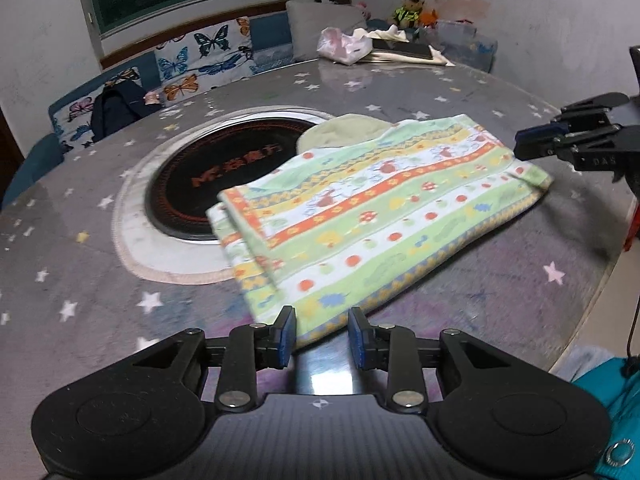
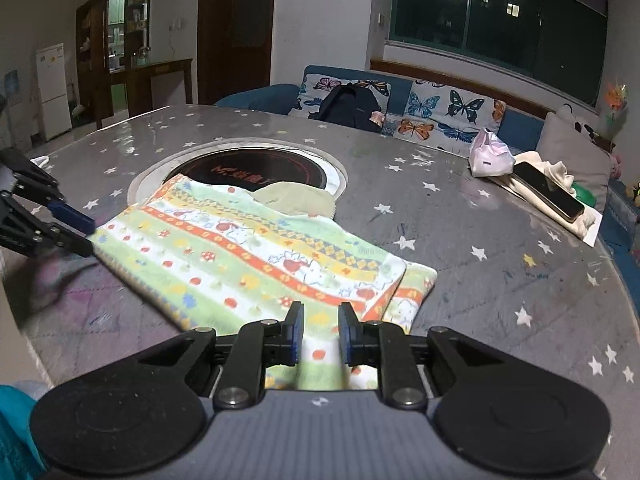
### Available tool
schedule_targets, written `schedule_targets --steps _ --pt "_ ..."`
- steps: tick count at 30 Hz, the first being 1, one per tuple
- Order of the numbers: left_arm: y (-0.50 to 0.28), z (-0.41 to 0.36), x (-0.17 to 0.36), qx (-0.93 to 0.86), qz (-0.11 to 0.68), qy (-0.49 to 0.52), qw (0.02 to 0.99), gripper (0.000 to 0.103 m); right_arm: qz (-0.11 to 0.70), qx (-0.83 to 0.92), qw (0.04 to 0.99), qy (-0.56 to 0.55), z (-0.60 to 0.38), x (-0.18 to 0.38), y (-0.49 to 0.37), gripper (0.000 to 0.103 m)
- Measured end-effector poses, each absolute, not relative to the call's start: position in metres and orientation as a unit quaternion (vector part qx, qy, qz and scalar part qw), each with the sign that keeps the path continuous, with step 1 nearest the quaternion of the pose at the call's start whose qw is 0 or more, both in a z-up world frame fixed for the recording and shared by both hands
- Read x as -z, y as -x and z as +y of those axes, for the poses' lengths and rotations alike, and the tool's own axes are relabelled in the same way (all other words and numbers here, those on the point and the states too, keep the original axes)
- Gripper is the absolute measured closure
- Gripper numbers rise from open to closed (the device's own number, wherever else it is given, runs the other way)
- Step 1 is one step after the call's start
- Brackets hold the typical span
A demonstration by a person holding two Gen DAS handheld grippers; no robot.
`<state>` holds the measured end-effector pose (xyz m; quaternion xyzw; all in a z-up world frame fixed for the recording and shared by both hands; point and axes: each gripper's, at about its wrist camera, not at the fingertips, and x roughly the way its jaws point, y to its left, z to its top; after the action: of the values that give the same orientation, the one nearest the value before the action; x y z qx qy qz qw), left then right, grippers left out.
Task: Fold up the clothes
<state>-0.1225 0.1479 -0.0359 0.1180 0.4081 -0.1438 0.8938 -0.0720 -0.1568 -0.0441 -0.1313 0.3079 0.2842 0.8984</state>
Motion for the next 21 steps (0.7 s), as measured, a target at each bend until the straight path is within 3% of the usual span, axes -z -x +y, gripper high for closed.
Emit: schedule_targets --steps 5,9,21 --pt "0.118 0.155 0.027 0.132 0.411 -0.123 0.894 0.069 0.333 -0.278 0.890 0.139 -0.154 0.062 0.059 0.083" --pt "0.114 0.161 0.019 0.122 0.413 -0.126 0.894 0.061 0.337 -0.274 0.888 0.150 -0.156 0.062 0.058 0.076" --pt "0.094 0.165 0.009 0.108 0.416 -0.111 0.896 0.057 0.322 -0.278 0.893 0.147 -0.149 0.054 0.049 0.071"
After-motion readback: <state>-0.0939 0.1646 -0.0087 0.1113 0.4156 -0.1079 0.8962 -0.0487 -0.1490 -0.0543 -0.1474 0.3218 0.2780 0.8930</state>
